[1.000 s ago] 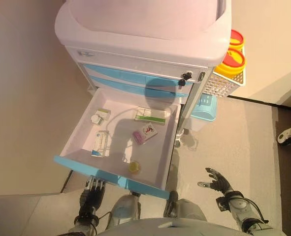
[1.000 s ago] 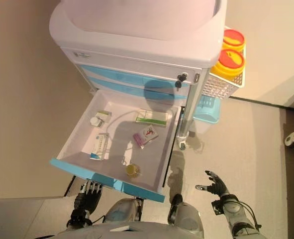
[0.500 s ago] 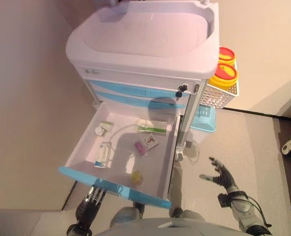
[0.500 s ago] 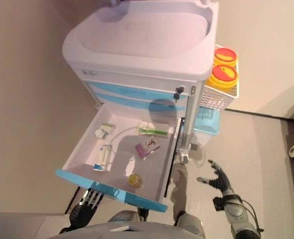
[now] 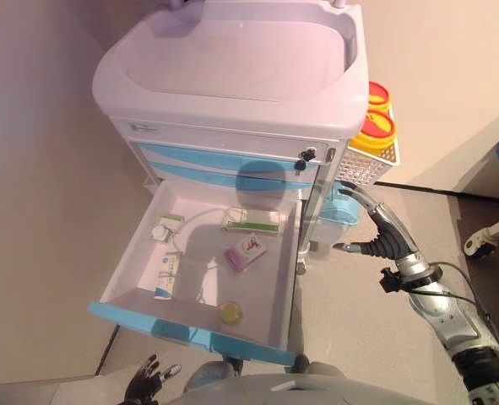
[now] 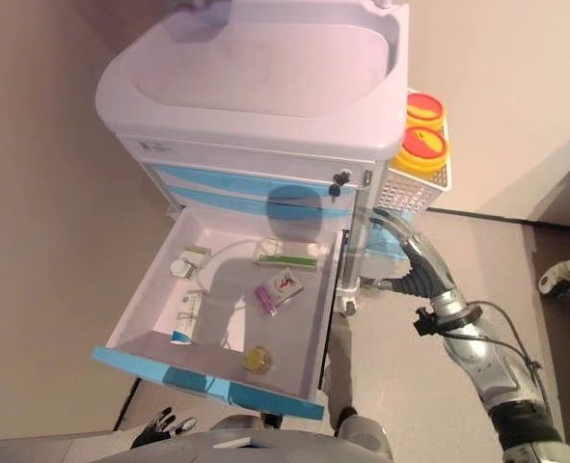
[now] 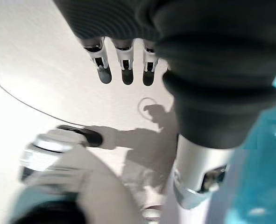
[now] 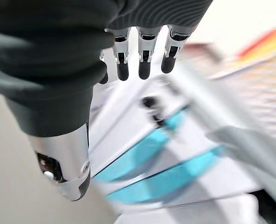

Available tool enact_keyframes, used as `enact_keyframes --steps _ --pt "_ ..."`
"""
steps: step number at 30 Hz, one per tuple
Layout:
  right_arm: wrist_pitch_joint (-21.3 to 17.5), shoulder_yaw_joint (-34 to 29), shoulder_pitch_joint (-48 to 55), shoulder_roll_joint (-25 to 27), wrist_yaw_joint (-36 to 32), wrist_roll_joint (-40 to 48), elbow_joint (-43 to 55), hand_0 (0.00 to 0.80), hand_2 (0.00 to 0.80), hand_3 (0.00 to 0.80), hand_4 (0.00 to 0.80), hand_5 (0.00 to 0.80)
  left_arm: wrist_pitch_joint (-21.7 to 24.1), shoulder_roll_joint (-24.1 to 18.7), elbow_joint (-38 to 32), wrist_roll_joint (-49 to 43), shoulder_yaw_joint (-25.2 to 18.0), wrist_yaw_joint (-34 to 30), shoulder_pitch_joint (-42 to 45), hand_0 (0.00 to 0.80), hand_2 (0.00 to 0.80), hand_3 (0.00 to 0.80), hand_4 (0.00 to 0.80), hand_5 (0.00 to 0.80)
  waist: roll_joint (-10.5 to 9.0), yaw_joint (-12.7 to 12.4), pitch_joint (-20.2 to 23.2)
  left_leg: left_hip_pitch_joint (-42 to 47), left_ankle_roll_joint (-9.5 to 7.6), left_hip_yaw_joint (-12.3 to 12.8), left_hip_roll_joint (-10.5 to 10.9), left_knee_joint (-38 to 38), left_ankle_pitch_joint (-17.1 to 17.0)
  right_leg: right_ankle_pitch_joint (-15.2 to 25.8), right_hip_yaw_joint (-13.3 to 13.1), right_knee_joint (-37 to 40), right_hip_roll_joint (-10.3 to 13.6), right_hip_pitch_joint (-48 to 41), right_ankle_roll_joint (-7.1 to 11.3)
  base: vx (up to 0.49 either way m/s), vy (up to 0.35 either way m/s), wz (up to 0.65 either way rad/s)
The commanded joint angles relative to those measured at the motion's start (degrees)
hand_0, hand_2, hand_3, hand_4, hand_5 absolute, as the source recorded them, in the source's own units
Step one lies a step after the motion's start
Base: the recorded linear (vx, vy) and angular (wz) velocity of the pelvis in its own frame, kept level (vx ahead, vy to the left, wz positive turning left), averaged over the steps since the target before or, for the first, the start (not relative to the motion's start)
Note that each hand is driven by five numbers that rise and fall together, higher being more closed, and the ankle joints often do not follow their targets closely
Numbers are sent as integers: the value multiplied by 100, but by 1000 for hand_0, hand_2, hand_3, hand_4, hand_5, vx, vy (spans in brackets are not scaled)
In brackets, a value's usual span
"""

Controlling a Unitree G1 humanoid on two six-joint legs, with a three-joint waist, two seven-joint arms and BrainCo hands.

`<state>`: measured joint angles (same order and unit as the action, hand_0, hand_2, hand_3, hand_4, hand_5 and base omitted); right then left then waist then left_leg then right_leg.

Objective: Open the drawer and pick up the medicine

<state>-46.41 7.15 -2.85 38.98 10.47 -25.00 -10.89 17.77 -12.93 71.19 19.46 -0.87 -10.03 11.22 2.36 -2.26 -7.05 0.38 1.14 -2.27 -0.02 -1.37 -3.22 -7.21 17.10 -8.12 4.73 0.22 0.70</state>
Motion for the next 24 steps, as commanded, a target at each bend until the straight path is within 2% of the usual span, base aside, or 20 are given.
enact_keyframes --steps 1,2,7,9,19,24 --pt "-410 574 -609 190 -198 11 532 0 0 0 0 0 -167 -269 165 -523 169 25 -162 0 0 0 0 0 -188 -260 -46 98 -164 210 323 13 621 113 -67 400 114 -204 263 -8 -39 2" --pt "-429 641 -671 205 -250 -53 530 0 0 0 0 0 -194 -268 172 -543 180 21 -167 0 0 0 0 0 -193 -276 -43 94 -158 200 320 12 618 113 -51 406 117 -210 262 -13 -51 9" --pt "108 1757 -1608 333 -740 -237 306 0 0 0 0 0 -262 -277 128 -589 260 -4 -216 0 0 0 0 0 -239 -620 -34 40 -92 5 306 -37 531 124 186 453 159 -284 246 -20 -52 13" --pt "200 2017 -1775 295 -867 -367 226 0 0 0 0 0 -274 -285 81 -607 273 -8 -227 0 0 0 0 0 -252 -708 -22 19 -72 -57 309 -50 505 128 260 468 172 -304 249 -15 -48 23" --pt "373 3370 -2461 -162 -999 -1774 -838 0 0 0 0 0 -266 -353 -29 -839 328 -60 -395 0 0 0 0 0 -298 -1177 22 -95 -23 -467 354 -75 367 99 577 490 164 -427 179 14 -40 22" --pt "395 3626 -2580 -453 -836 -2305 -1556 0 0 0 0 0 -138 -362 -15 -954 336 -137 -419 0 0 0 0 0 -281 -1348 -9 -167 -10 -642 379 -53 308 86 677 484 151 -436 131 24 -16 16"
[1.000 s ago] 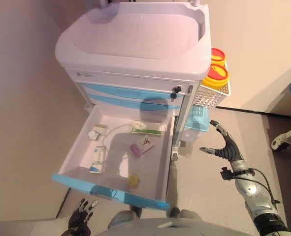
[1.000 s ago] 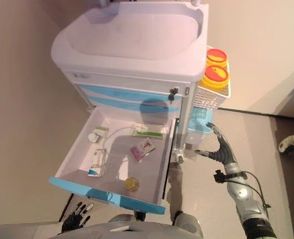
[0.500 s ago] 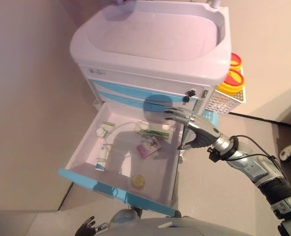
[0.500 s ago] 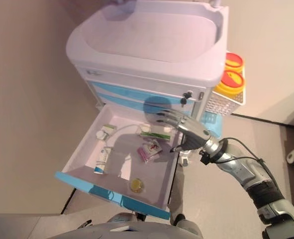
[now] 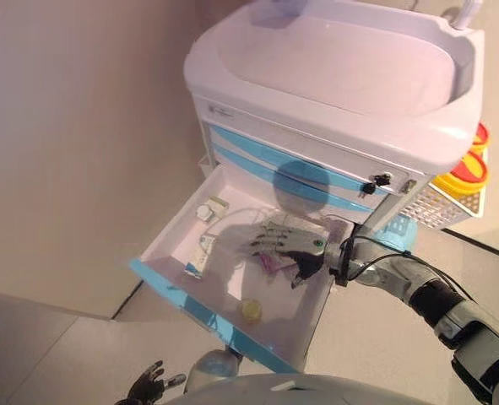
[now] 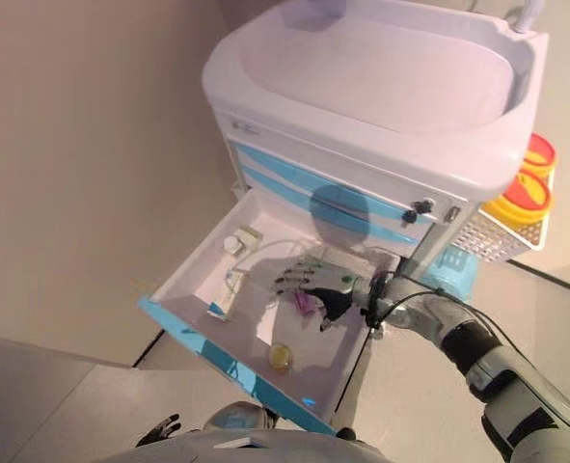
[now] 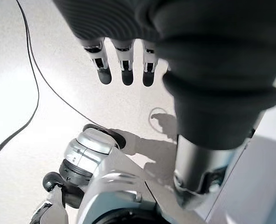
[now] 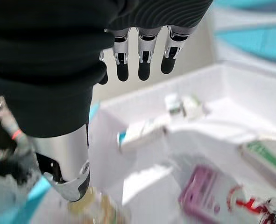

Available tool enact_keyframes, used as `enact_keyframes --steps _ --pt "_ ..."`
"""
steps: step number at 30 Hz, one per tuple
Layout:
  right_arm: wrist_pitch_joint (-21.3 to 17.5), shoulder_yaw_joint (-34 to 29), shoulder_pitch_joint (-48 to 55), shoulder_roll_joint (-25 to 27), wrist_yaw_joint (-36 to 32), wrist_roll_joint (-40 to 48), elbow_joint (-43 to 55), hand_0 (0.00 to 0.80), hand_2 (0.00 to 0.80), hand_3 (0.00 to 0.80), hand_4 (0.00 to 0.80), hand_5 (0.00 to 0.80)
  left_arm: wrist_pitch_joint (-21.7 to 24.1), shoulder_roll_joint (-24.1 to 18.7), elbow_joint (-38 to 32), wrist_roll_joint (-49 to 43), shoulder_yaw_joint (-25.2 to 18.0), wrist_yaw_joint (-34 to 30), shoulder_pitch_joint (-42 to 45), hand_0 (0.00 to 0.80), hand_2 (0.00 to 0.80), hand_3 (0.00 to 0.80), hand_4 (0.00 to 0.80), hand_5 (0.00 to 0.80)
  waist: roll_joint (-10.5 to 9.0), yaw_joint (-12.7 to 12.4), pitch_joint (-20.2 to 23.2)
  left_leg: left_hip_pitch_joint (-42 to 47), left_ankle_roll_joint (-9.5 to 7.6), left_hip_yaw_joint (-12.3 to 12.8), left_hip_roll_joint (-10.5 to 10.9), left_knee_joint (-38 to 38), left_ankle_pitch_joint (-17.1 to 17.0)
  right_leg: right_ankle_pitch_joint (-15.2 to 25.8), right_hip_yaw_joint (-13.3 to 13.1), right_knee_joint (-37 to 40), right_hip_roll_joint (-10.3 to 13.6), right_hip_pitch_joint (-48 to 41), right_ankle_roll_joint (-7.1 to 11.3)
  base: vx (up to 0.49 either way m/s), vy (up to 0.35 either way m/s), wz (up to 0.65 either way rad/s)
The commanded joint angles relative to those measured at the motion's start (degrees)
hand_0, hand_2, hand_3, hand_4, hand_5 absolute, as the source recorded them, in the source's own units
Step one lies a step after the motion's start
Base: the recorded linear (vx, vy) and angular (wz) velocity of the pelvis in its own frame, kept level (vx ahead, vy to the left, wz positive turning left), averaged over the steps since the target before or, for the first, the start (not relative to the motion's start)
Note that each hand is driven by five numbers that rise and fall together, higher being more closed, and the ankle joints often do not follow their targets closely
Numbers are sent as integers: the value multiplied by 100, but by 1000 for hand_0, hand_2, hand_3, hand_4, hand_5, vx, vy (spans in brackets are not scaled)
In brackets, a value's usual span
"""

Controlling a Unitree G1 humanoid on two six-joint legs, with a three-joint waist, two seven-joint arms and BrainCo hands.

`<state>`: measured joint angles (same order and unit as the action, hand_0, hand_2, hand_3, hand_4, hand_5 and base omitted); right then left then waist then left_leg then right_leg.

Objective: Open the drawer and pick up the medicine

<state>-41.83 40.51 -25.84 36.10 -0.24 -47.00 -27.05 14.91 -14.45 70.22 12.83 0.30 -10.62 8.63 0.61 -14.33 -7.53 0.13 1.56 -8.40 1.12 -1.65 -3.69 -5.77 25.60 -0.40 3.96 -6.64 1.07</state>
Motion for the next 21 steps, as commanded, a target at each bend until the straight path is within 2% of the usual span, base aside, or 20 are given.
enact_keyframes --steps 1,12,21 --pt "-61 326 -288 -216 281 -175 -84 0 0 0 0 0 191 -212 98 -302 224 -97 -148 0 0 0 0 0 -99 -181 6 -125 -43 -52 260 -40 358 -93 -167 -307 220 237 75 3 -8 21" --pt "-34 334 -155 -393 510 -360 -615 0 0 0 0 0 423 -144 133 -455 332 -169 -136 0 0 0 0 0 -1 -304 -210 -327 55 -280 263 -192 131 -81 -16 -274 188 350 27 -36 -6 15" --pt "57 278 135 -573 674 -434 -828 0 0 0 0 0 508 -69 190 -562 333 -194 -106 0 0 0 0 0 55 -316 -247 -410 64 -355 317 -193 83 -89 41 -298 224 397 16 -5 12 8"
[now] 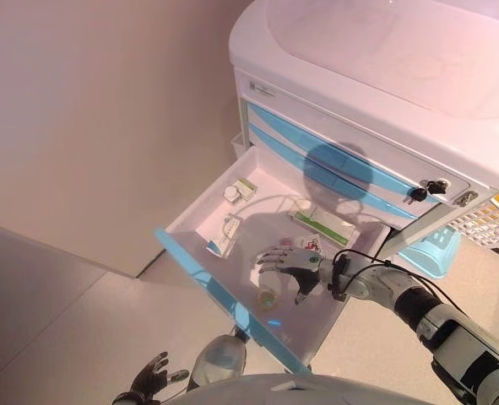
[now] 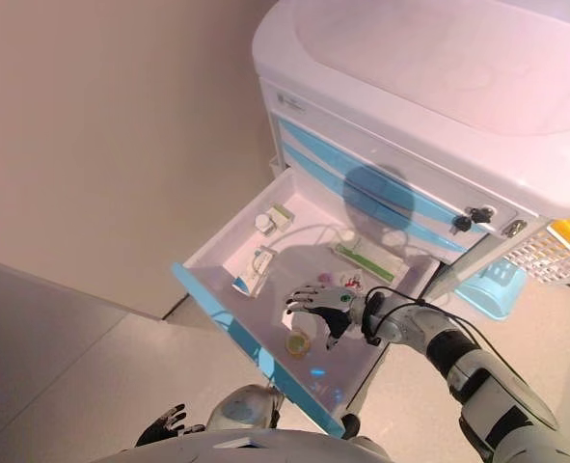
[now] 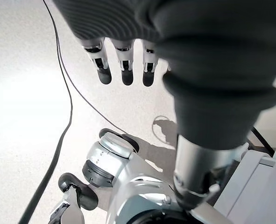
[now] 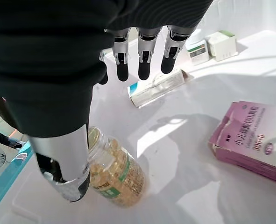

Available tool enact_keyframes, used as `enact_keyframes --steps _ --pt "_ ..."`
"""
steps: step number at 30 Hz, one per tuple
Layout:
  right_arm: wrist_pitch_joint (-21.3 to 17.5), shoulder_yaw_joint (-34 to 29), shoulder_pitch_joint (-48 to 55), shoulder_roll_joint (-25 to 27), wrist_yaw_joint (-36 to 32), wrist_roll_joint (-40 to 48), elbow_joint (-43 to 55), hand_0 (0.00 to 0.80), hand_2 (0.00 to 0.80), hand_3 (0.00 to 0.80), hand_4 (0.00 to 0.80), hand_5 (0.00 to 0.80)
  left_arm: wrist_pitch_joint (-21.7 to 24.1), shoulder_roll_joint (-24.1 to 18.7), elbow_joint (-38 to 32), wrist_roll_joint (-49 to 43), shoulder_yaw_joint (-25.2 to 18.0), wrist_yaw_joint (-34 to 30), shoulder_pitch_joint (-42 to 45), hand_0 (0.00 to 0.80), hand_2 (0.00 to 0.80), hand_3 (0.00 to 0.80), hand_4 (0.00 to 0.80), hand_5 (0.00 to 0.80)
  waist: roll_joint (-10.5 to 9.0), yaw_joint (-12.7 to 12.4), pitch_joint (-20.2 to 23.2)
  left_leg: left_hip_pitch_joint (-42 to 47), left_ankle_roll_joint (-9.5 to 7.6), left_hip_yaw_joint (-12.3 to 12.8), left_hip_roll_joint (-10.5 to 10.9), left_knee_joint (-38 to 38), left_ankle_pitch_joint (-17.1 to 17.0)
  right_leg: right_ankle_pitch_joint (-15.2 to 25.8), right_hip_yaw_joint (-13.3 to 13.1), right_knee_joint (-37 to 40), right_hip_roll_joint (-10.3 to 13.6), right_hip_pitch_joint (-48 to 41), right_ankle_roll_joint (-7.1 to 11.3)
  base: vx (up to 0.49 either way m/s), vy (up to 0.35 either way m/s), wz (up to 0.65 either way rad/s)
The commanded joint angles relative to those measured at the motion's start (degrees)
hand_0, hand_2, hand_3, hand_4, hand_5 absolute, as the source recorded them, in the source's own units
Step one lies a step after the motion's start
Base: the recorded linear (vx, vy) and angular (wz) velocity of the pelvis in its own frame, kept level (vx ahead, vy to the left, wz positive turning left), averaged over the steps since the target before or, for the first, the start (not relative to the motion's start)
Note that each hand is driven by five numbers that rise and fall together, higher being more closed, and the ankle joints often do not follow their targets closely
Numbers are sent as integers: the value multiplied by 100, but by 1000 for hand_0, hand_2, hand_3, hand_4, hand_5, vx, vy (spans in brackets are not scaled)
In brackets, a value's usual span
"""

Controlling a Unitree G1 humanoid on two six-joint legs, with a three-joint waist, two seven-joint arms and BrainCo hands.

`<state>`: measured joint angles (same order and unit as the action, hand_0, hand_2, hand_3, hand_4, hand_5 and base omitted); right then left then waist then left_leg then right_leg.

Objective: Open the drawer and pick up the medicine

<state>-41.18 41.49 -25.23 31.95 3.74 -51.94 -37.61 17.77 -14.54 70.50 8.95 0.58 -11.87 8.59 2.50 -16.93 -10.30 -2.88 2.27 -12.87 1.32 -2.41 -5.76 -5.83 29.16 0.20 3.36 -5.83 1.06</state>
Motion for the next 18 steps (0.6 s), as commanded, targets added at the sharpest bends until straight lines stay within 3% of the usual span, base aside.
enact_keyframes --steps 1,6,18 --pt "1 173 104 -172 289 45 212 0 0 0 0 0 227 -52 161 -177 309 -69 -98 0 0 0 0 0 -130 -54 25 -110 -7 88 299 -110 292 -85 -314 -368 289 316 18 19 19 3" --pt "121 180 193 -229 409 -45 192 0 0 0 0 0 282 -35 170 -171 338 -112 -92 0 0 0 0 0 -112 -41 16 -107 -23 87 313 -106 290 -81 -322 -393 305 329 24 0 0 0" --pt "13 282 254 -309 289 -58 328 0 0 0 0 0 386 -31 219 -90 307 -162 -131 0 0 0 0 0 -123 -28 -20 -86 -65 106 326 -127 297 -65 -350 -406 316 340 40 0 0 0"
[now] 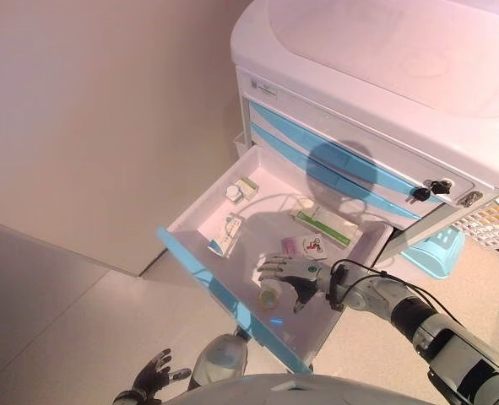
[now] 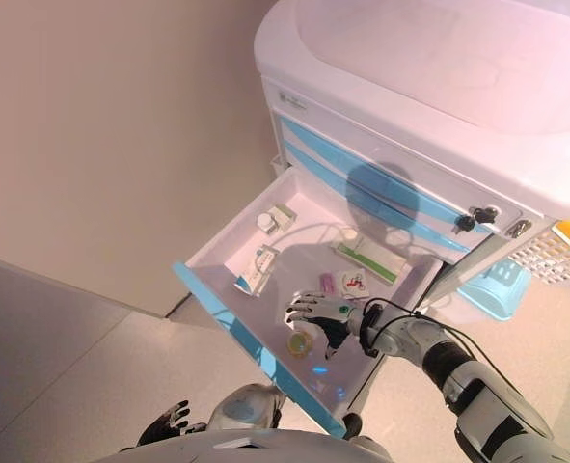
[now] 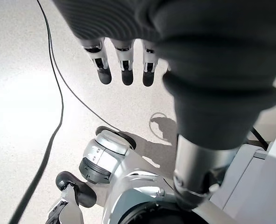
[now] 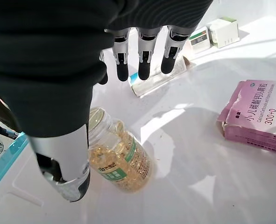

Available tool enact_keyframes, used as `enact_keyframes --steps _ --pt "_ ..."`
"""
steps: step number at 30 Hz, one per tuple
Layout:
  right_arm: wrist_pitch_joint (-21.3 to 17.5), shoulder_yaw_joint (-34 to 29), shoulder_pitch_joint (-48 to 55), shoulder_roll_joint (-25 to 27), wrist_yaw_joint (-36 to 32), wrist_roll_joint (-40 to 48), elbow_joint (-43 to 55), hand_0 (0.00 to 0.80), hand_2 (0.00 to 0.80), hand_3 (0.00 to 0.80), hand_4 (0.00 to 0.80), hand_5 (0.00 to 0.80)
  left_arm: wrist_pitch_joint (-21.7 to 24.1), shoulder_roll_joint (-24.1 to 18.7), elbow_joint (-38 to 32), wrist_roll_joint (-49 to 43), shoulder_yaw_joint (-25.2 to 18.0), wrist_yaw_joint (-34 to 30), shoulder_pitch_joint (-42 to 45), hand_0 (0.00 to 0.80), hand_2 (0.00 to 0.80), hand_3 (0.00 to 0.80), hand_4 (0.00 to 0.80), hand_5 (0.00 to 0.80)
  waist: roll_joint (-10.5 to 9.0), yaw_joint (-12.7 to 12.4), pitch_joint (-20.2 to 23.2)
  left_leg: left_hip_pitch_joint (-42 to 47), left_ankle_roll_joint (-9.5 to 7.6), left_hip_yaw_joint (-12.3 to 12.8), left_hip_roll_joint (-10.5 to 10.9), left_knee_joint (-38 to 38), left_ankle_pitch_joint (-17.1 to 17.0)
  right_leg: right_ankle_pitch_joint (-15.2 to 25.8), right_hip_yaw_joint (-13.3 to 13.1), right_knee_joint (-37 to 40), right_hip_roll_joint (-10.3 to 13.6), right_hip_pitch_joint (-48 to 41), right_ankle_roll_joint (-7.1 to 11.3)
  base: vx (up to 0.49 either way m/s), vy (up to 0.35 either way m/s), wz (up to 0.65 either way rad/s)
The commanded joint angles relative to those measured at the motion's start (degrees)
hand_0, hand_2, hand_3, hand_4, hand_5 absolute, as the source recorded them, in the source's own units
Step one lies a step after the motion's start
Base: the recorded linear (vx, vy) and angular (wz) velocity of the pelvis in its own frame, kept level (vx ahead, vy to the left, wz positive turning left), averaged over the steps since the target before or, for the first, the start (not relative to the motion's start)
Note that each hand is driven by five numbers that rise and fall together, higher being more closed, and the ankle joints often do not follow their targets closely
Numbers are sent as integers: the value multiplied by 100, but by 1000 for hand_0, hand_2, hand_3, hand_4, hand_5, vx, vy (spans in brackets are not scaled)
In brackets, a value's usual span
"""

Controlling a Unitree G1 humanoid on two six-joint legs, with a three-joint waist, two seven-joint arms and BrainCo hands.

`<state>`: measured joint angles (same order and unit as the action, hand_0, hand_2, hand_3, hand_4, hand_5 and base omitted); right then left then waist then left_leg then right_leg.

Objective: Open the drawer and pick up the medicine

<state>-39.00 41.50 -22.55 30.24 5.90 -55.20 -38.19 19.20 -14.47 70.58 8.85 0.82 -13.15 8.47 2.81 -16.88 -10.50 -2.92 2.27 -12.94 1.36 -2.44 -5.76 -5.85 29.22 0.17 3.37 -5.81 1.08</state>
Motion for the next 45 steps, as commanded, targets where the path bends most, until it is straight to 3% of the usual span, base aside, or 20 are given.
enact_keyframes --steps 1,26,45 --pt "-206 295 -12 -140 61 273 404 0 0 0 0 0 245 -41 224 -88 275 -33 -122 0 0 0 0 0 -158 -33 3 -77 -66 113 323 -128 298 -63 -355 -405 314 337 39 0 0 0" --pt "-100 386 128 -248 101 364 606 0 0 0 0 0 309 -45 377 -175 236 -38 -183 0 0 0 0 0 -183 -70 -19 -53 -95 37 352 -140 306 -67 -306 -436 328 326 40 0 0 0" --pt "96 382 237 -415 499 218 483 0 0 0 0 0 401 -29 476 -208 270 -5 -220 0 0 0 0 0 -201 -97 -68 -64 -113 9 368 -128 316 -60 -275 -454 334 332 45 2 -2 2"
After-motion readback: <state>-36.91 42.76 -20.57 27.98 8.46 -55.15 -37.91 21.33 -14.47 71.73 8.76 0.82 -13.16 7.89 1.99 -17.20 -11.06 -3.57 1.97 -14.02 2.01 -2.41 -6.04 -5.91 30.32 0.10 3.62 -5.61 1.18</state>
